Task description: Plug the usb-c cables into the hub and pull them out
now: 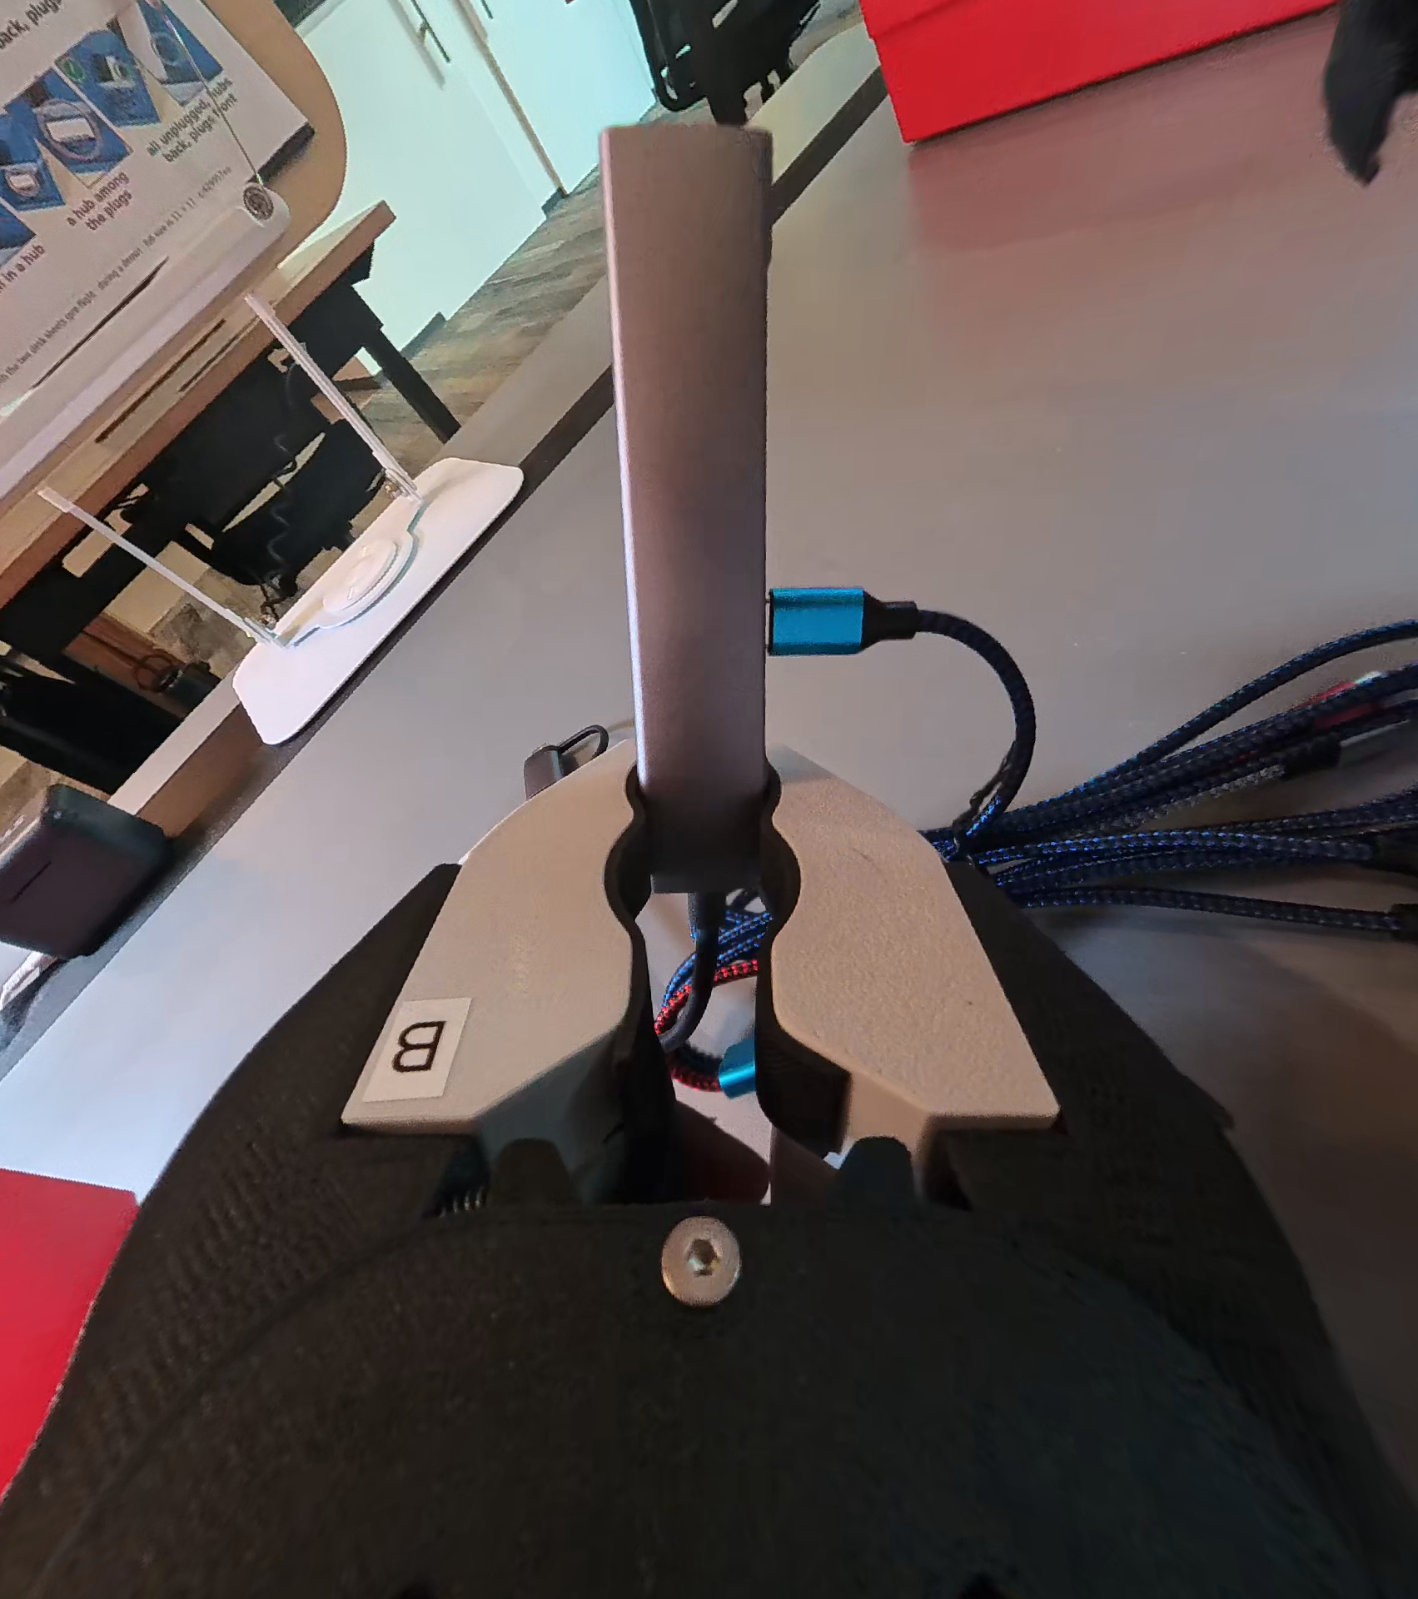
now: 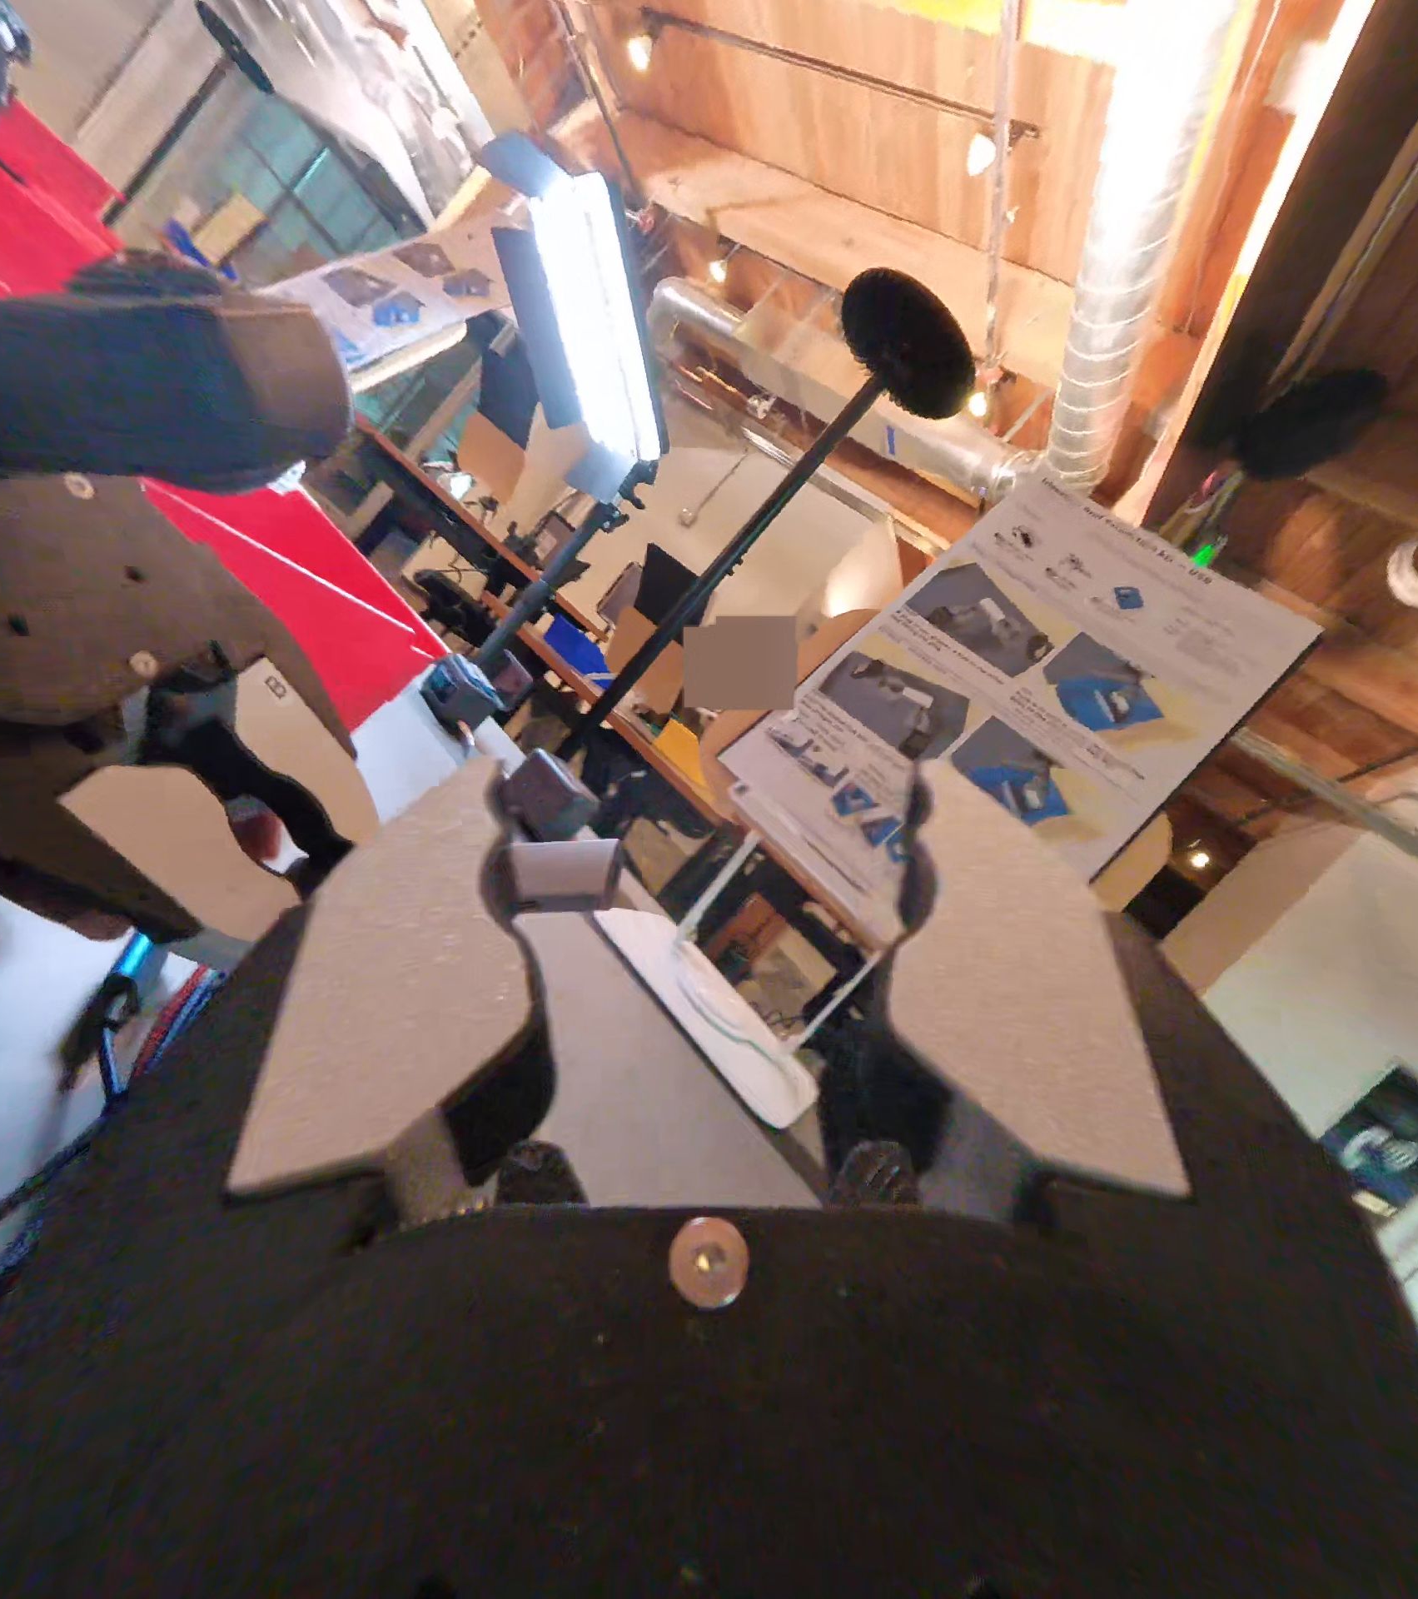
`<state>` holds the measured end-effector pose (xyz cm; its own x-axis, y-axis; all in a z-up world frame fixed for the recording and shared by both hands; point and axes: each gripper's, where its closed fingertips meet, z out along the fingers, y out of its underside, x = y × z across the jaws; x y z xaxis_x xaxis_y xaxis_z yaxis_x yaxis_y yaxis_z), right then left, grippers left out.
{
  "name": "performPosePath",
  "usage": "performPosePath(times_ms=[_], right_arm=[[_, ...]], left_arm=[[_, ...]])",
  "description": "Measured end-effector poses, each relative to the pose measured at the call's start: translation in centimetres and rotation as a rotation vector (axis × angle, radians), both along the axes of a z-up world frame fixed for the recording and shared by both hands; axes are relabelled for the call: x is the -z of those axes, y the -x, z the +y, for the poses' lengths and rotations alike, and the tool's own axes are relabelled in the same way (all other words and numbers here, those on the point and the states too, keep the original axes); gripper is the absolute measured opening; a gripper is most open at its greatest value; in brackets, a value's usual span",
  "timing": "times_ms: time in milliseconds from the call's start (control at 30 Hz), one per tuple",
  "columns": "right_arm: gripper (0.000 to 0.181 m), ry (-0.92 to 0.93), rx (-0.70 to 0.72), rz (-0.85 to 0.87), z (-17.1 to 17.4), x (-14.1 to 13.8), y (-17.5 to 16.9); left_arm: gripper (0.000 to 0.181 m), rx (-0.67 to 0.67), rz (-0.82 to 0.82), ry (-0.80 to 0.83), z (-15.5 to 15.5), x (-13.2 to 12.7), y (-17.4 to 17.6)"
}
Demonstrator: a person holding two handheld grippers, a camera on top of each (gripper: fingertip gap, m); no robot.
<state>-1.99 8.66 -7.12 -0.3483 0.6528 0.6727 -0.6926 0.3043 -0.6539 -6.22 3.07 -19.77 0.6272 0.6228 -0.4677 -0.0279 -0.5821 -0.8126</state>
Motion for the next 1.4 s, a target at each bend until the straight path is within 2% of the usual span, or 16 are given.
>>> performPosePath(times_ms=[67, 133, 200, 267, 467, 633, 733, 800, 867, 967, 1033, 1100, 1167, 1267, 1300, 1400], right_arm=[[0.094, 0.051, -0.016, -0.148, -0.1, 0.9, 1.1], [0.0, 0.009, -0.002, -0.199, 0.3, 1.9, 1.3], [0.008, -0.009, 0.024, -0.155, 0.7, 1.8, 1.4], [0.101, 0.041, -0.089, -0.167, -0.6, 1.4, 0.8], [0.0, -0.005, -0.048, -0.116, -0.1, 1.4, 0.0], [0.118, 0.023, -0.151, -0.212, -2.1, 2.0, 0.2], [0.0, -0.091, -0.023, -0.236, -1.1, 3.8, 1.2], [0.009, -0.085, 0.065, -0.162, -0.3, 3.1, 1.6], [0.105, -0.043, -0.017, -0.207, -1.3, 2.8, 1.3], [0.101, 0.027, 0.002, -0.3, -1.0, 3.2, 2.3], [0.0, -0.042, 0.066, -0.21, 0.0, 3.2, 2.1], [0.005, -0.041, 0.097, -0.208, 0.2, 3.2, 2.4], [0.088, 0.032, 0.026, -0.254, -0.4, 2.8, 2.3], [0.079, 0.151, -0.077, -0.443, -0.8, 3.4, 2.4], [0.0, 0.153, -0.074, -0.485, -0.4, 3.8, 2.4], [0.0, 0.203, -0.064, -0.535, 0.4, 3.7, 2.8]], left_arm=[[0.02, 0.001, 0.006, 0.009, 0.0, 0.0, 0.0], [0.02, 0.002, 0.005, 0.006, 0.0, 0.0, 0.0], [0.02, 0.0, 0.001, 0.002, 0.0, 0.0, 0.0], [0.02, -0.002, -0.003, 0.0, -0.1, 0.1, 0.1], [0.02, -0.003, 0.001, 0.001, -0.1, 0.0, 0.1], [0.02, 0.001, 0.009, 0.005, 0.0, 0.0, 0.1], [0.02, -0.001, 0.011, 0.007, -0.1, 0.0, 0.1], [0.02, -0.003, 0.013, 0.007, -0.1, 0.0, 0.1], [0.02, -0.003, 0.013, 0.007, -0.1, 0.0, 0.1], [0.02, -0.003, 0.012, 0.012, -0.1, 0.1, 0.2], [0.02, -0.006, 0.015, 0.017, -0.2, 0.0, 0.2], [0.02, -0.006, 0.017, 0.014, -0.2, 0.0, 0.2], [0.02, -0.007, 0.014, 0.016, -0.2, 0.0, 0.2], [0.02, -0.006, 0.014, 0.019, -0.2, 0.1, 0.2], [0.02, -0.005, 0.014, 0.019, -0.2, 0.1, 0.2], [0.02, -0.008, 0.013, 0.017, -0.2, 0.0, 0.2]])
